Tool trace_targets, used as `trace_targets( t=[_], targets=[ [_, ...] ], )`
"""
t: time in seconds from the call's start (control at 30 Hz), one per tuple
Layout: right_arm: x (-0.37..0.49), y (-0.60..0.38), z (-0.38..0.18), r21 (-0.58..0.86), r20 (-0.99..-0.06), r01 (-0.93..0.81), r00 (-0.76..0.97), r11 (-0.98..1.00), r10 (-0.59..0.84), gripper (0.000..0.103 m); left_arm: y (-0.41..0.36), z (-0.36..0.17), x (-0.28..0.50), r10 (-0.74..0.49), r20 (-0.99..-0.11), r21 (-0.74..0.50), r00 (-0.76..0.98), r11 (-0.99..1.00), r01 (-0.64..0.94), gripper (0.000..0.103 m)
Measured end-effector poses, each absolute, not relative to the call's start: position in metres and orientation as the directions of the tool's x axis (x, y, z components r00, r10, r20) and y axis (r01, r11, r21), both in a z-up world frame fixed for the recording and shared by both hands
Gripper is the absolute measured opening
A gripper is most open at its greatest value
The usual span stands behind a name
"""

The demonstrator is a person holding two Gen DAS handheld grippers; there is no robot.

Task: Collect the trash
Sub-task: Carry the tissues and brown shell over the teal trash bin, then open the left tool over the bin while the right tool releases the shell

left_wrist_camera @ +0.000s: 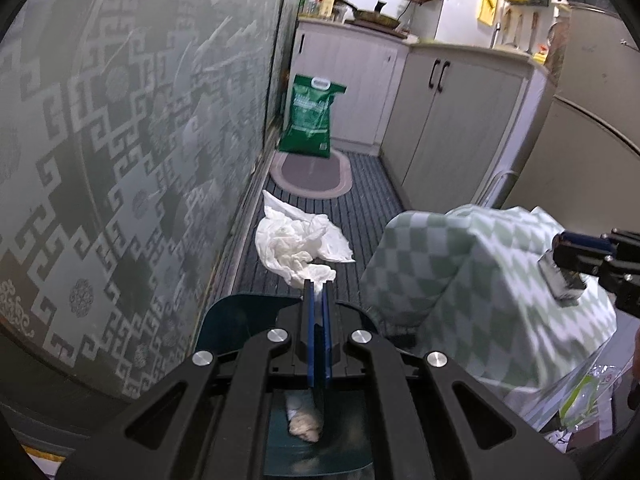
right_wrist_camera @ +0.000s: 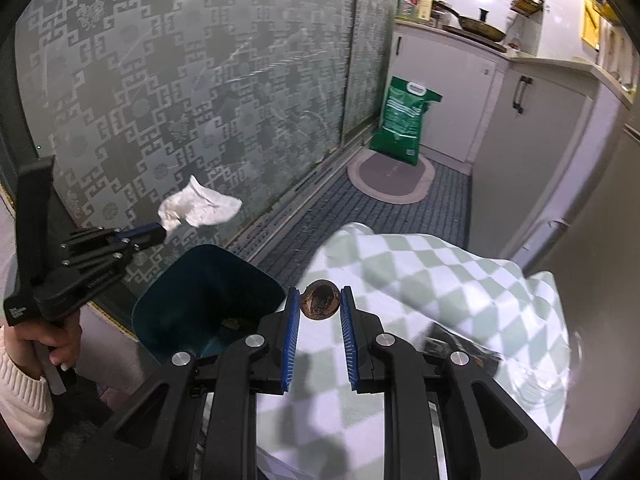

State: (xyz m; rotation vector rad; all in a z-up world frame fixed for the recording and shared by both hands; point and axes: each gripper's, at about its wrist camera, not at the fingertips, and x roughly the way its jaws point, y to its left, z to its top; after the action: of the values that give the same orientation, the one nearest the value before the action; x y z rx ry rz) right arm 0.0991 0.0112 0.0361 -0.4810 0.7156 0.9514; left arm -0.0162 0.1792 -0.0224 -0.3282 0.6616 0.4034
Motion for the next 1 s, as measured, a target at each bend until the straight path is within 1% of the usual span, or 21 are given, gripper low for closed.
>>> trace_targets(
  t=[0.53,0.77,0.9,1.0],
  targets=[
    [0.073,0.068,0.018,-0.020,-0.774,-0.913,0.272,0.407,0.572,0.020,0.199,-0.058,-0.016,0.227,-0.772,-0.136,0.593,0.853,-0.504,0.004],
    [0.060,0.093,0.005,0.013,-0.800,-0.928,0.215,0.374,0.560,0.020,0.208,-0.075,-0.018,0.193,-0.817,-0.140,0.543,0.848,-0.512,0.005],
    [0.055,0.106,-0.003,0.014,-0.819,-0.932,0.197,0.362,0.539,0.020,0.211,-0.085,-0.017,0.158,-0.842,-0.151,0.516,0.849,-0.507,0.008],
    [0.052,0.114,-0.009,0.011,-0.834,-0.934,0.189,0.358,0.518,0.020,0.211,-0.089,-0.015,0.154,-0.851,-0.144,0.502,0.851,-0.505,0.009]
  ],
)
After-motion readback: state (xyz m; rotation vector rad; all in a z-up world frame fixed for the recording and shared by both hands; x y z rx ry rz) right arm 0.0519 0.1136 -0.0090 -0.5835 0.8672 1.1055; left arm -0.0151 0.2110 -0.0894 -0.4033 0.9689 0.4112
